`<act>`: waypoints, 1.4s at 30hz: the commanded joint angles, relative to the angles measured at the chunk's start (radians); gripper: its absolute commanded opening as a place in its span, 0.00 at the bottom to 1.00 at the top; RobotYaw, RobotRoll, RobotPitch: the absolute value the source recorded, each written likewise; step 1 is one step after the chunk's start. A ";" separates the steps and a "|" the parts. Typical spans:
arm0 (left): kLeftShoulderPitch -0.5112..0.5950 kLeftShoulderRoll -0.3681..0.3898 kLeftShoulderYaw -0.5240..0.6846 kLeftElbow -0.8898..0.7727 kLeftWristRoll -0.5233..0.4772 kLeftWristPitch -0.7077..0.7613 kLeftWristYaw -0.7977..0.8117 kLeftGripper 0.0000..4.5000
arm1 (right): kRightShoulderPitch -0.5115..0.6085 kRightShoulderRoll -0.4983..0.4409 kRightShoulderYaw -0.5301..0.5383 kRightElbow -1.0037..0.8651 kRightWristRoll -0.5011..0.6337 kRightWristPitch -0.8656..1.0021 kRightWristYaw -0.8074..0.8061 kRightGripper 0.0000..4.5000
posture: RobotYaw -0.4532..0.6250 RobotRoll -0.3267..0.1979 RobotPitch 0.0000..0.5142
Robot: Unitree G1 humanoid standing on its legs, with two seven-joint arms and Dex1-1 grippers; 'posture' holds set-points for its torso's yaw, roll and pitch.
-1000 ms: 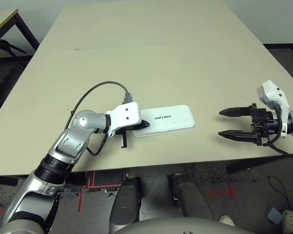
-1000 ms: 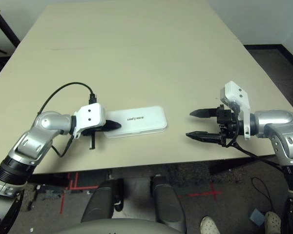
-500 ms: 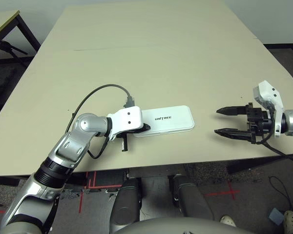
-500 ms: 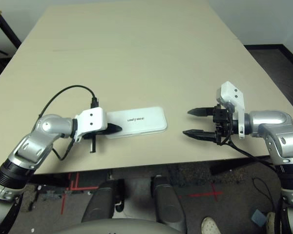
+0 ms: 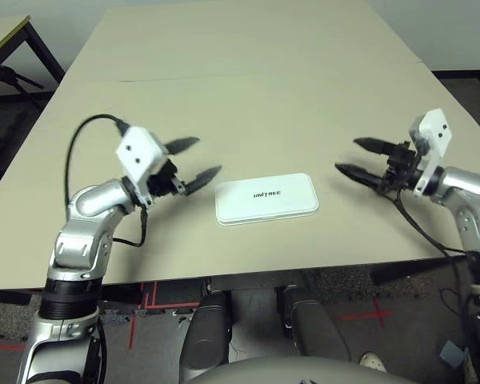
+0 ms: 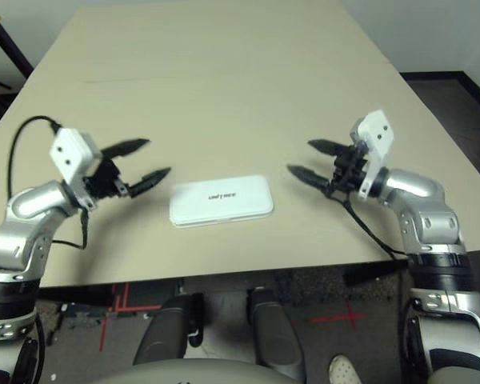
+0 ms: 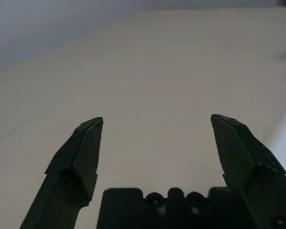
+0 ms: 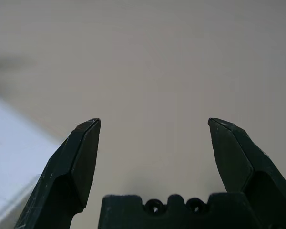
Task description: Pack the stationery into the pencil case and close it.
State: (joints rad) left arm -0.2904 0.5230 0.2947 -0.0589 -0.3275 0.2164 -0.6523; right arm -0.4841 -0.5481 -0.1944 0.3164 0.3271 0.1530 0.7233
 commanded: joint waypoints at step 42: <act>-0.231 0.079 0.162 0.779 0.012 -0.394 0.220 0.99 | -0.255 0.036 -0.088 0.692 -0.183 -0.443 -0.501 1.00 | 0.40 0.62 0.32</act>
State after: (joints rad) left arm -0.5120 0.5904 0.4596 0.7208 -0.3126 -0.1827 -0.4313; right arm -0.7362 -0.5153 -0.2875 0.9875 0.1535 -0.2796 0.2182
